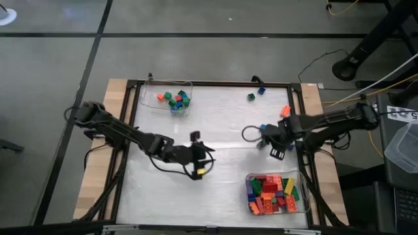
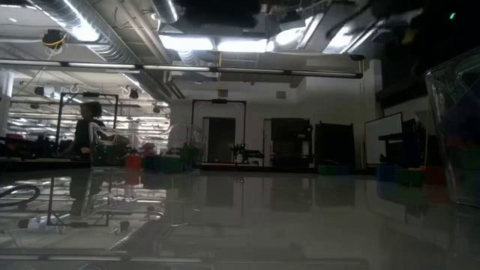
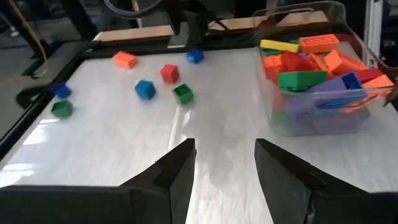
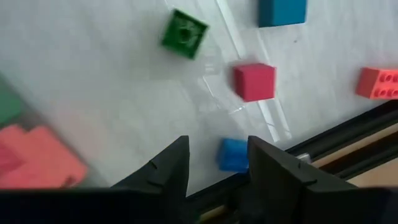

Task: Sort blocks by size
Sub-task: Put the square red block into the top transparent bin

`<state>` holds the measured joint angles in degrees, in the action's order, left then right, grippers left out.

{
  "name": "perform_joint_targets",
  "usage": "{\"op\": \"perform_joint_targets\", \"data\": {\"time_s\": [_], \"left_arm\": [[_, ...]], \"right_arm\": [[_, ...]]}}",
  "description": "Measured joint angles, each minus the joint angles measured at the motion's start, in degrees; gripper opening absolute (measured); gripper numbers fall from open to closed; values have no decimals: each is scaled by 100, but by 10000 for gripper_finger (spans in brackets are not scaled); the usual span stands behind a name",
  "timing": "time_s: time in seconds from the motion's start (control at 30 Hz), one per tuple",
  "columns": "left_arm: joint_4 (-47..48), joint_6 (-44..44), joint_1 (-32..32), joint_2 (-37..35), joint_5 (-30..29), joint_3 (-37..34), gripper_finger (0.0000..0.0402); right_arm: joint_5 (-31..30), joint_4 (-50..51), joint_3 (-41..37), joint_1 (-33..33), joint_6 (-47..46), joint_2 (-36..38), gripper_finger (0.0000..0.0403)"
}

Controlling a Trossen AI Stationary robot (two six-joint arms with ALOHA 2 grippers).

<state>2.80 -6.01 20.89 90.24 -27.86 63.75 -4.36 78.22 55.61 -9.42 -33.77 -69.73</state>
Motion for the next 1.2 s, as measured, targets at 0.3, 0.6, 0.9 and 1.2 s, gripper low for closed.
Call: {"op": "perform_joint_targets", "data": {"time_s": [0.3, 0.6, 0.9, 1.2], "left_arm": [[-324, -592, 10, -455, -6, -966, 155], [-378, -436, 9, -455, -5, -995, 155], [-394, -407, 6, -455, -4, -995, 155], [-388, -434, 10, -455, -6, -995, 155]], "right_arm": [[-9, -749, -833, 1443, 1438, -2, 163], [-91, -1380, -1160, 1972, 1797, -29, 164], [-210, -1367, -1160, 2005, 1725, -189, 228], [-212, -1394, -1361, 2005, 2244, -563, 266]]}}
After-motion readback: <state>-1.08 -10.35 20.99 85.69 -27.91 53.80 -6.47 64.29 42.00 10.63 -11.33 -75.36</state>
